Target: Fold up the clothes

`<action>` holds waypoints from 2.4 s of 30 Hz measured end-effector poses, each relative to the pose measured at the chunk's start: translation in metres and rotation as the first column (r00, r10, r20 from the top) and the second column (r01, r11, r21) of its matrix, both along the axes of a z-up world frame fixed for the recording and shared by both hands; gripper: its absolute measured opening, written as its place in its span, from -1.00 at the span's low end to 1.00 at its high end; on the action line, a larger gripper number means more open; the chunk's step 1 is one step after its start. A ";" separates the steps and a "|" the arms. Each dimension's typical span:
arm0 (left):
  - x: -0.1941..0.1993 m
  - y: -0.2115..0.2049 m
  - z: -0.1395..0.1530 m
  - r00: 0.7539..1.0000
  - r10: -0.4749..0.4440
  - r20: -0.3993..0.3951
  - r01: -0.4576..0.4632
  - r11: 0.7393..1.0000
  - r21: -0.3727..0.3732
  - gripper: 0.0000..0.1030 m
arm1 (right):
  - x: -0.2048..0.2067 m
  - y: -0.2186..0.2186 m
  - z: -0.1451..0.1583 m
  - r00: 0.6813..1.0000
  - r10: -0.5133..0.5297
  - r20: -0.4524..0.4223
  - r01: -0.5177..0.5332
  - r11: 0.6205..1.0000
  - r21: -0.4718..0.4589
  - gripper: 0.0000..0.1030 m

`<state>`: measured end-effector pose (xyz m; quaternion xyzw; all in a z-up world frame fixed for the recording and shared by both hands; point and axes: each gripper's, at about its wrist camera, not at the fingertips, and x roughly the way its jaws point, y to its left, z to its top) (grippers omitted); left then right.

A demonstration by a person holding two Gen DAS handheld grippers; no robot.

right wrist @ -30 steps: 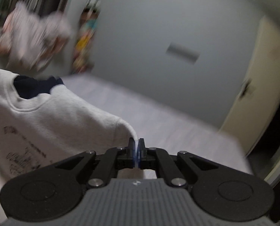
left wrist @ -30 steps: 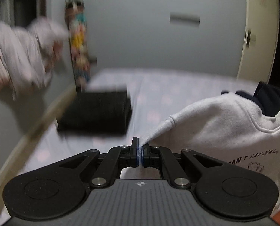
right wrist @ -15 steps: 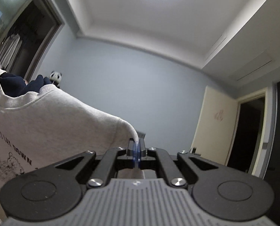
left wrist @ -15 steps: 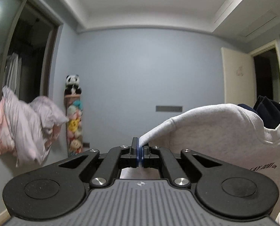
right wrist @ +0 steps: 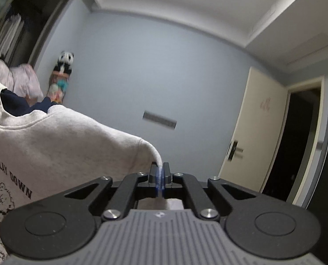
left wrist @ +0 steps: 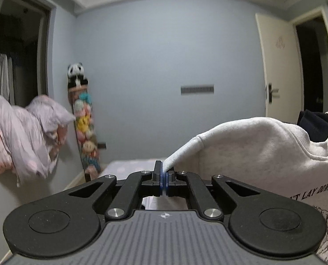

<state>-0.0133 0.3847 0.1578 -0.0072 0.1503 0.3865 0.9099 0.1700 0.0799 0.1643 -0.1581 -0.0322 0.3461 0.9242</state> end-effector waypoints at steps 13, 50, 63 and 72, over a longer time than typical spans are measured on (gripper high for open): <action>0.157 0.194 -0.188 0.948 0.057 -0.314 -0.125 0.972 -0.201 -0.94 | 0.189 0.185 -0.168 0.971 -0.085 -0.223 0.023 0.963 -0.270 -0.95; 0.091 0.117 -0.254 0.941 -0.043 -0.337 -0.110 0.900 -0.422 0.03 | 0.226 0.076 -0.273 0.692 -0.323 -0.646 0.068 0.920 -0.387 -0.23; 0.028 -0.010 -0.245 0.965 -0.062 -0.254 -0.084 0.846 -0.526 0.06 | 0.135 -0.015 -0.308 0.405 -0.322 -0.856 -0.205 0.880 -0.428 -0.22; -0.005 -0.039 -0.231 0.978 -0.019 -0.208 -0.099 0.835 -0.542 0.09 | 0.131 0.015 -0.352 0.332 -0.403 -0.853 -0.296 0.814 -0.499 -0.28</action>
